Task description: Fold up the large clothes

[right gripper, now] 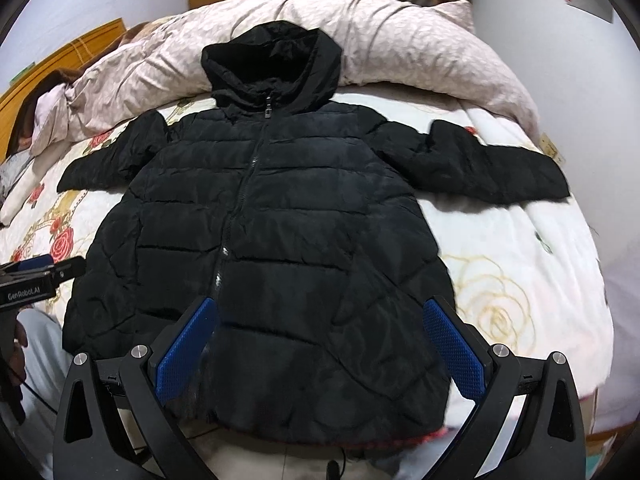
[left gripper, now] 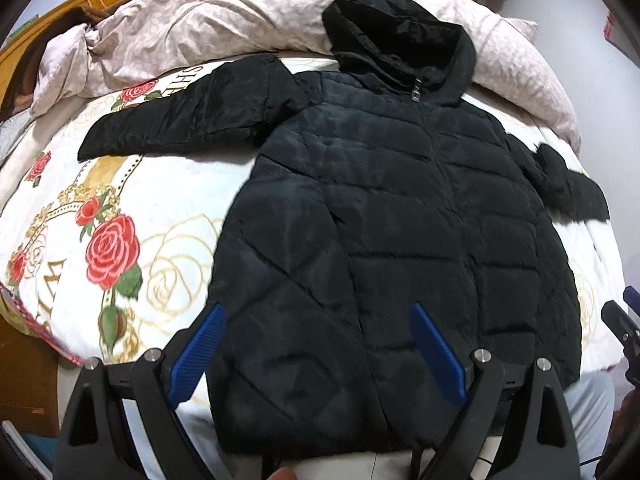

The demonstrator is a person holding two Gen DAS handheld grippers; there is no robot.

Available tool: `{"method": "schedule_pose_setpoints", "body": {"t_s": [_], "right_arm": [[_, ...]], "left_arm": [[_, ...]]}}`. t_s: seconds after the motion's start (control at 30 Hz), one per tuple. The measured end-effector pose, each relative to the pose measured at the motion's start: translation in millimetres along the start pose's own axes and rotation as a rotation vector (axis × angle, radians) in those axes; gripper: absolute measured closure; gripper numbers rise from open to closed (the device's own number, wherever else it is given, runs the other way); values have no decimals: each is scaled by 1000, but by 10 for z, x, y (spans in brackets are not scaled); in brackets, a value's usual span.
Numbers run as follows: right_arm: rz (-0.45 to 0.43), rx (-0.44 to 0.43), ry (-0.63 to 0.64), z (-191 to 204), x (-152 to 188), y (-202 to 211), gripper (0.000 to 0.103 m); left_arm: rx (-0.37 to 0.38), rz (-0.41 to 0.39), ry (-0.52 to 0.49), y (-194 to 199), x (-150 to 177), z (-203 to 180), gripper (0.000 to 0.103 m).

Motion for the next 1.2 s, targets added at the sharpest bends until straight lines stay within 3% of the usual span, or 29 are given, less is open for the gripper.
{"method": "schedule_pose_setpoints", "body": {"t_s": [0.23,0.47,0.57,0.67,0.97,1.2], "right_arm": [[-4,-62,44,348,-388,-423,1],[13,-90,99,641,-624,-832,1],[34,-96,113,724,-693,-1012,1],[50,-103,127,800,-768,-1201,1],[68,-71,171,948,-935,-1676,1],[78,-49,167,908,-962,-1901,1]], "left_arm": [[-62,-44,29,-233,-470,522,9],[-95,-59,157,-524,-892,1283,9],[-142,-77,209,-667,-1051,1676,17],[-178,-92,259,-819,-1188,2024,18],[-142,-102,454,-1415,-1439,2877,18],[-124,-210,494,-1639,-1637,3094,18]]}}
Point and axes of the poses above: each gripper's, at about its wrist camera, not at the fingertips, and y roughly against the way its jaws point, z to its left, x to its underside, the point moved 6 cm from there along -y, roughly the way its jaws point, and after that the axes turned 4 degrees about x, right-handed, at the moved point
